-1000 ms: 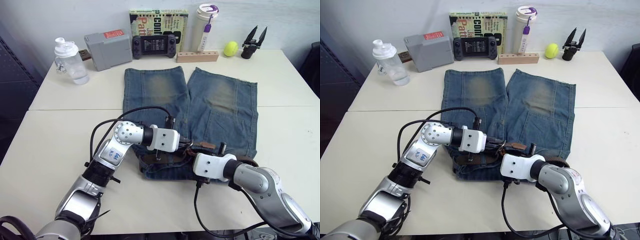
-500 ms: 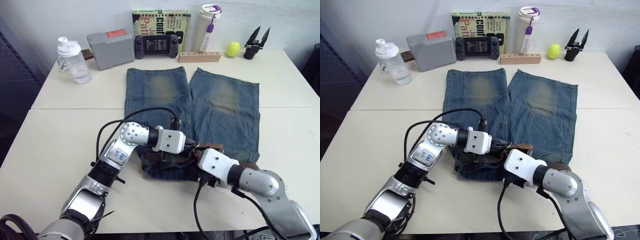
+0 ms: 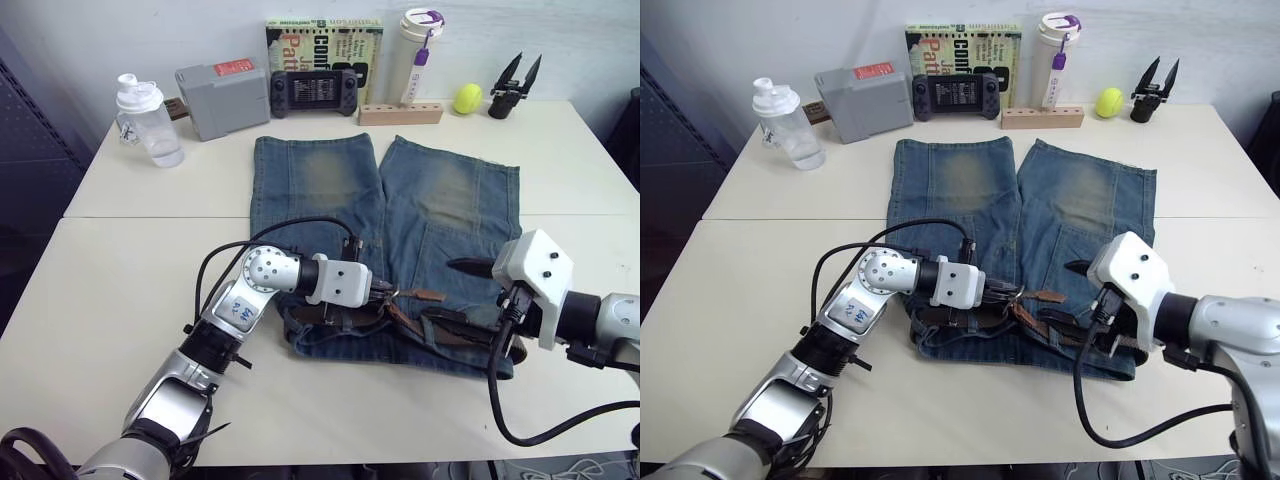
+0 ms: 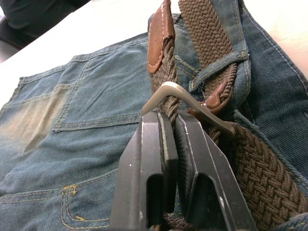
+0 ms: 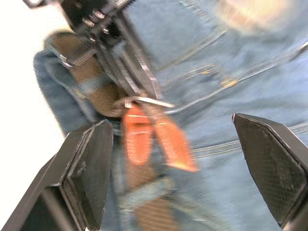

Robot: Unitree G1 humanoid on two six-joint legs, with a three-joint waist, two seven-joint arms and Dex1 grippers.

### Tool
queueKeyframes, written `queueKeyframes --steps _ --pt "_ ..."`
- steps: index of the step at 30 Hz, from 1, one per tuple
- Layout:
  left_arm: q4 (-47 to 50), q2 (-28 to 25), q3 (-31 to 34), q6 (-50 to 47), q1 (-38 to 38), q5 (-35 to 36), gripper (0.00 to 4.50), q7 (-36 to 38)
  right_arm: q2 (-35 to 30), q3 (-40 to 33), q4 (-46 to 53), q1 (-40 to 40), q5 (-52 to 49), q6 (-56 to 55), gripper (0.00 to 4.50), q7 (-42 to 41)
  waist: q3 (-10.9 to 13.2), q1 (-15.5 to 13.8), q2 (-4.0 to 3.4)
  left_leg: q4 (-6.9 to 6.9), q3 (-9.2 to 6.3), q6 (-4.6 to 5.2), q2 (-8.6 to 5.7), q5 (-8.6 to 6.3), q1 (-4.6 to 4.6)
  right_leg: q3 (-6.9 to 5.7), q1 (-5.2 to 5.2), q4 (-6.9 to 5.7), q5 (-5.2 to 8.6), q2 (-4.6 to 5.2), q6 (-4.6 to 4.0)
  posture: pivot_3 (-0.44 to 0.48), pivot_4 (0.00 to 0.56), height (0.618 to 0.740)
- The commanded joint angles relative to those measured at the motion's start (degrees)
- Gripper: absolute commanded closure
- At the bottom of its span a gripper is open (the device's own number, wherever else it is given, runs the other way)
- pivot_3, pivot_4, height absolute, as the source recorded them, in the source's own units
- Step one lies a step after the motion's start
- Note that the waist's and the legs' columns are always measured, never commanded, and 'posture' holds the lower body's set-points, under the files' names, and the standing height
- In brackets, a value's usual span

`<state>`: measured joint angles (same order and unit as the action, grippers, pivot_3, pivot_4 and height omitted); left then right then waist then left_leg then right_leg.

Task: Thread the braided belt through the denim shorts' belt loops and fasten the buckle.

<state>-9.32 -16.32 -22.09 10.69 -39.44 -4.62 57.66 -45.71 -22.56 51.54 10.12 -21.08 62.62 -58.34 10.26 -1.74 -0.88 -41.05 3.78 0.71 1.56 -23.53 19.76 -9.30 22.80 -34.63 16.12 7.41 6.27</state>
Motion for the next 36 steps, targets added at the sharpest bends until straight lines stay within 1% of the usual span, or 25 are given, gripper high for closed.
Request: queueKeyframes --steps 1,4,7,13,15,16,18,19,20,21,22,24,25,27,28,29,31,32,33,36 --pt "1.9 0.7 -0.8 0.6 0.1 0.7 4.50 -0.3 -7.6 12.8 -1.9 -4.1 12.2 -18.2 0.27 5.1 0.0 0.1 0.02 0.02 0.04 0.00 -0.06 0.00 0.00 0.03 0.00 0.00 0.00 0.04 0.00 0.000 0.150 0.731" --pt "2.2 0.7 -0.9 0.5 0.2 0.7 4.50 -0.4 -8.9 16.8 -4.6 -5.6 16.2 -24.2 0.27 7.4 0.0 0.1 0.04 -0.01 0.10 0.00 -0.06 0.00 0.01 0.03 0.00 -0.01 0.00 0.04 0.01 0.000 0.150 0.731" --pt "2.7 0.6 -1.0 0.2 0.3 0.7 4.50 -0.7 -8.6 20.2 -8.1 -4.3 19.3 -28.4 0.27 10.2 0.0 0.1 0.06 -0.03 0.10 0.01 -0.04 0.01 0.01 0.02 0.00 -0.03 -0.01 0.04 0.02 0.000 0.150 0.731" --pt "3.2 0.5 -1.0 -0.2 0.4 0.7 4.50 -1.0 -8.6 22.3 -11.0 -3.5 21.1 -31.9 0.27 11.2 0.0 0.1 0.05 -0.04 0.07 0.01 -0.04 0.01 0.04 -0.01 0.00 -0.01 -0.01 0.04 0.02 0.000 0.150 0.731" --pt "3.1 0.4 -0.9 -0.2 0.4 0.6 4.50 -1.0 -8.4 22.6 -11.1 -3.3 21.0 -32.3 0.79 11.1 0.0 0.1 0.05 -0.04 0.07 0.01 -0.04 0.01 0.05 -0.01 0.00 -0.01 -0.01 0.03 0.01 0.000 0.150 0.731" --pt "3.1 0.4 -0.9 -0.2 0.4 0.6 4.50 -1.0 -8.3 22.7 -11.2 -3.2 21.0 -32.4 0.97 11.1 0.0 0.1 0.05 -0.05 0.07 0.01 -0.03 0.01 0.05 -0.01 0.00 -0.01 -0.01 0.03 0.01 0.000 0.150 0.731" --pt "3.1 0.3 -0.9 -0.4 0.4 0.5 4.50 -1.1 -8.2 23.1 -10.7 -3.3 20.9 -32.5 1.86 10.9 0.0 0.1 0.05 -0.05 0.07 0.01 -0.02 0.01 0.05 -0.01 0.00 -0.01 -0.01 0.03 0.02 0.000 0.150 0.731" --pt "3.1 0.3 -0.9 -0.4 0.4 0.5 4.50 -1.1 -8.2 23.1 -10.6 -3.3 20.9 -32.5 2.22 10.9 0.0 0.1 0.05 -0.05 0.07 0.01 -0.03 0.01 0.05 -0.01 0.00 -0.01 -0.01 0.03 0.01 0.000 0.150 0.731" --pt "3.0 0.3 -1.0 -0.4 0.4 0.4 4.50 -1.2 -8.2 23.3 -10.2 -3.4 20.9 -32.4 2.40 10.9 0.0 0.1 0.05 -0.05 0.07 0.01 -0.02 0.01 0.05 -0.01 0.00 -0.01 -0.01 0.03 0.02 0.000 0.150 0.731" --pt "3.0 0.4 -1.0 -0.4 0.5 0.4 4.50 -1.2 -8.3 23.4 -10.0 -3.4 21.0 -32.3 3.05 11.0 0.0 0.1 0.05 -0.05 0.07 0.01 -0.03 0.01 0.05 -0.01 0.00 -0.01 -0.01 0.03 0.02 0.000 0.150 0.731" --pt "2.9 0.4 -1.1 -0.3 0.4 0.4 4.50 -1.3 -8.3 23.6 -9.8 -3.5 21.0 -32.3 3.44 11.0 0.0 0.1 0.05 -0.05 0.06 0.01 -0.03 0.01 0.05 -0.01 0.00 -0.01 -0.01 0.03 0.01 0.000 0.150 0.731" --pt "2.9 0.4 -1.2 -0.3 0.4 0.3 4.50 -1.3 -8.3 24.0 -9.5 -3.6 21.2 -32.0 4.37 11.1 0.0 0.1 0.05 -0.05 0.07 0.01 -0.03 0.01 0.05 -0.01 0.00 -0.01 -0.01 0.03 0.01 0.000 0.150 0.731" --pt "2.9 0.5 -1.2 -0.3 0.4 0.4 4.50 -1.4 -8.3 24.2 -9.4 -3.7 21.3 -32.0 4.45 11.2 0.0 0.1 0.05 -0.05 0.07 0.01 -0.03 0.01 0.05 -0.01 0.00 -0.01 -0.01 0.03 0.01 0.000 0.150 0.731" --pt "2.8 0.5 -1.2 -0.7 0.3 0.5 4.50 -1.4 -8.2 24.6 -9.2 -4.0 21.5 -31.7 4.45 11.3 0.0 0.1 0.05 -0.05 0.06 0.01 -0.03 0.01 0.05 -0.01 0.00 -0.01 -0.01 0.03 0.01 0.000 0.150 0.731" --pt "2.8 0.6 -0.9 -0.9 0.3 0.8 4.09 -1.5 -8.1 24.9 -9.1 -4.3 21.7 -31.6 4.49 11.4 0.0 0.1 0.05 -0.05 0.06 0.01 -0.03 0.01 0.05 -0.01 0.00 -0.01 0.00 0.03 0.01 0.000 0.150 0.731" --pt "2.8 0.7 -0.7 -1.1 0.3 1.0 3.84 -1.6 -8.1 25.1 -9.1 -4.4 21.8 -31.5 4.50 11.4 0.0 0.1 0.05 -0.05 0.06 0.01 -0.03 0.01 0.05 -0.02 0.00 -0.01 -0.01 0.03 0.01 0.000 0.150 0.731" --pt "3.5 0.7 0.1 -3.3 0.4 2.4 3.16 -1.2 -7.9 25.7 -9.0 -4.5 22.2 -31.2 4.50 11.7 0.0 0.1 0.06 -0.05 0.06 0.01 -0.03 0.01 0.05 -0.01 0.00 -0.01 -0.01 0.03 0.01 0.000 0.150 0.731" --pt "3.8 0.5 0.3 -3.9 0.5 2.8 2.98 -0.9 -7.9 25.9 -9.0 -4.6 22.2 -31.1 4.50 11.8 0.0 0.1 0.05 -0.05 0.06 0.01 -0.03 0.01 0.05 -0.01 0.00 -0.01 -0.01 0.03 0.01 0.000 0.150 0.731" --pt "4.2 0.2 1.0 -4.4 0.7 2.7 2.46 -1.7 -7.7 26.2 -9.0 -4.6 22.4 -31.0 4.50 12.0 0.0 0.1 0.05 -0.05 0.06 0.01 -0.03 0.01 0.04 -0.01 0.00 -0.01 -0.01 0.03 0.01 0.000 0.150 0.731" --pt "6.7 -0.8 3.9 -7.5 1.5 4.6 1.29 -2.8 -7.6 26.5 -9.2 -4.7 22.6 -31.2 4.50 12.4 0.0 0.2 0.05 -0.05 0.06 0.01 -0.01 0.01 0.04 -0.01 0.00 -0.02 -0.01 0.02 0.01 0.000 0.150 0.731"
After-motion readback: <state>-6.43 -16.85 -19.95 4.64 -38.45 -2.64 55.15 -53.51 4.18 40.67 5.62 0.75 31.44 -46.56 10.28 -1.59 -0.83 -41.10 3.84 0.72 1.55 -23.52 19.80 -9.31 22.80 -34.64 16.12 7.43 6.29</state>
